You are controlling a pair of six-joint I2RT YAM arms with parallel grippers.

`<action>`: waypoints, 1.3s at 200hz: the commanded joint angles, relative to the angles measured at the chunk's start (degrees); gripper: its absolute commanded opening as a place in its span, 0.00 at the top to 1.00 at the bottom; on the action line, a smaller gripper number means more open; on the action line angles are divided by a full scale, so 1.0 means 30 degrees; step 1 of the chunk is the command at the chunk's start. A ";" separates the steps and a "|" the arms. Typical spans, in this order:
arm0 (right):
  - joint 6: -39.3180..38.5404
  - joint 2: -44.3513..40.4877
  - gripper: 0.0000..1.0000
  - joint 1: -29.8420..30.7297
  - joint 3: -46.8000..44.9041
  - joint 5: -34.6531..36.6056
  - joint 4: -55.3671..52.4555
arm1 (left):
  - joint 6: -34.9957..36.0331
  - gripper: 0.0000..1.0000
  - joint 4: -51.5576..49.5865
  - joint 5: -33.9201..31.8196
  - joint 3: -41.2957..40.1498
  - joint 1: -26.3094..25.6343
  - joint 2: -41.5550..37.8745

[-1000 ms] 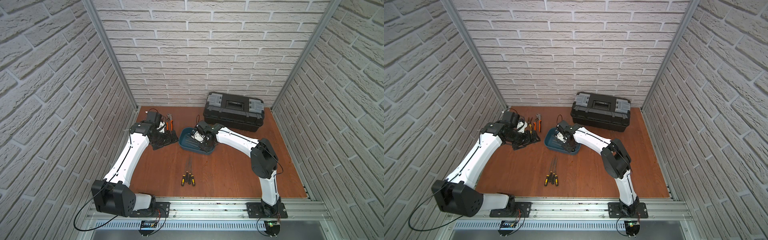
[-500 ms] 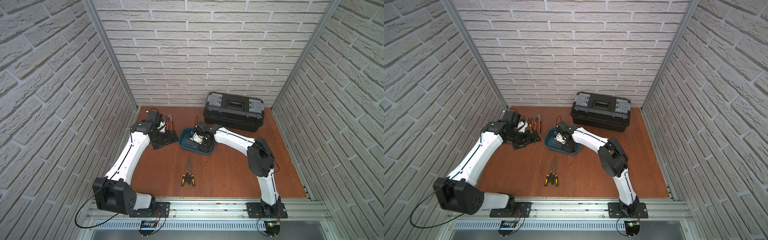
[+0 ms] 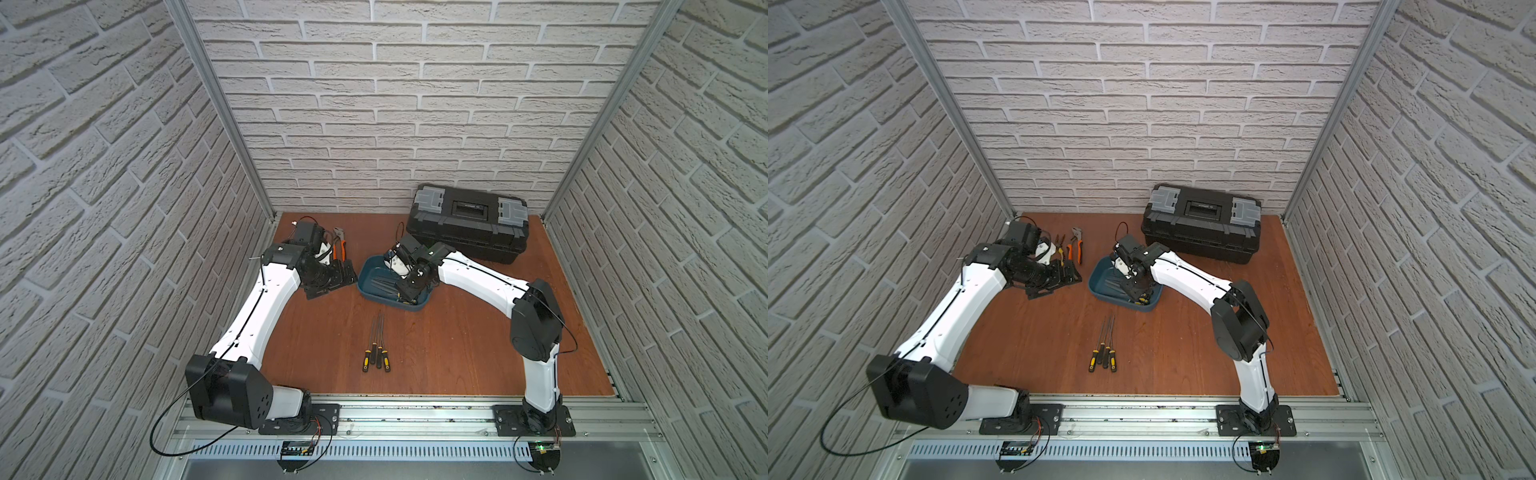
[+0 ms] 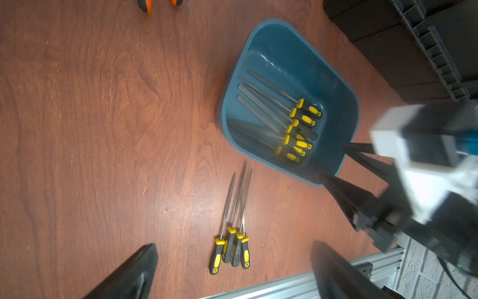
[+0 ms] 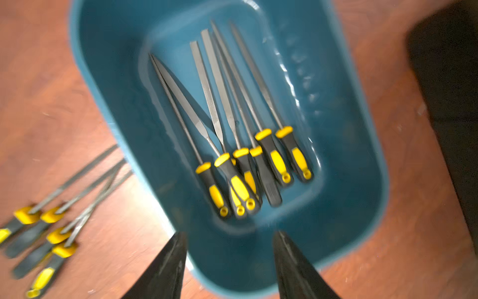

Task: Put the file tool into the storage box
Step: Place the file tool in the storage box, then pick up the file tool from the center of the board.

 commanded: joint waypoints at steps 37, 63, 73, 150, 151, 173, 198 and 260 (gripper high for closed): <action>0.8714 -0.5875 0.32 0.0750 -0.5644 0.0671 0.2397 | 0.0024 0.02 0.0885 0.0205 -0.2587 0.0161 -0.1792; 1.2044 -0.7088 0.35 0.2106 -0.7806 0.1359 0.2631 | -0.0415 0.02 0.1277 0.0388 -0.4239 0.0059 -0.2875; 1.2980 -0.7255 0.36 0.2865 -0.8380 0.1353 0.2942 | -0.0628 0.02 0.1487 0.0501 -0.4943 -0.0055 -0.3277; 1.6156 -0.4672 0.47 0.7294 -0.9191 0.0726 0.4719 | -0.1741 0.02 0.1895 0.0480 -0.7523 -0.1386 -0.4507; 1.6149 -0.4635 0.47 0.7321 -0.9170 0.0702 0.4746 | -0.1739 0.02 0.1878 0.0477 -0.7524 -0.1389 -0.4523; 1.5993 -0.3666 0.48 0.7726 -0.8707 0.0205 0.4978 | -0.1591 0.02 0.1637 0.0215 -0.7422 -0.1374 -0.4627; 1.5875 -0.2562 0.48 0.8141 -0.8315 -0.0052 0.4861 | -0.1557 0.02 0.1455 0.0076 -0.7289 -0.1364 -0.4708; 1.5649 -0.0983 0.48 0.8448 -0.7371 -0.0457 0.4433 | -0.1471 0.02 0.1195 -0.0213 -0.7012 -0.1343 -0.4953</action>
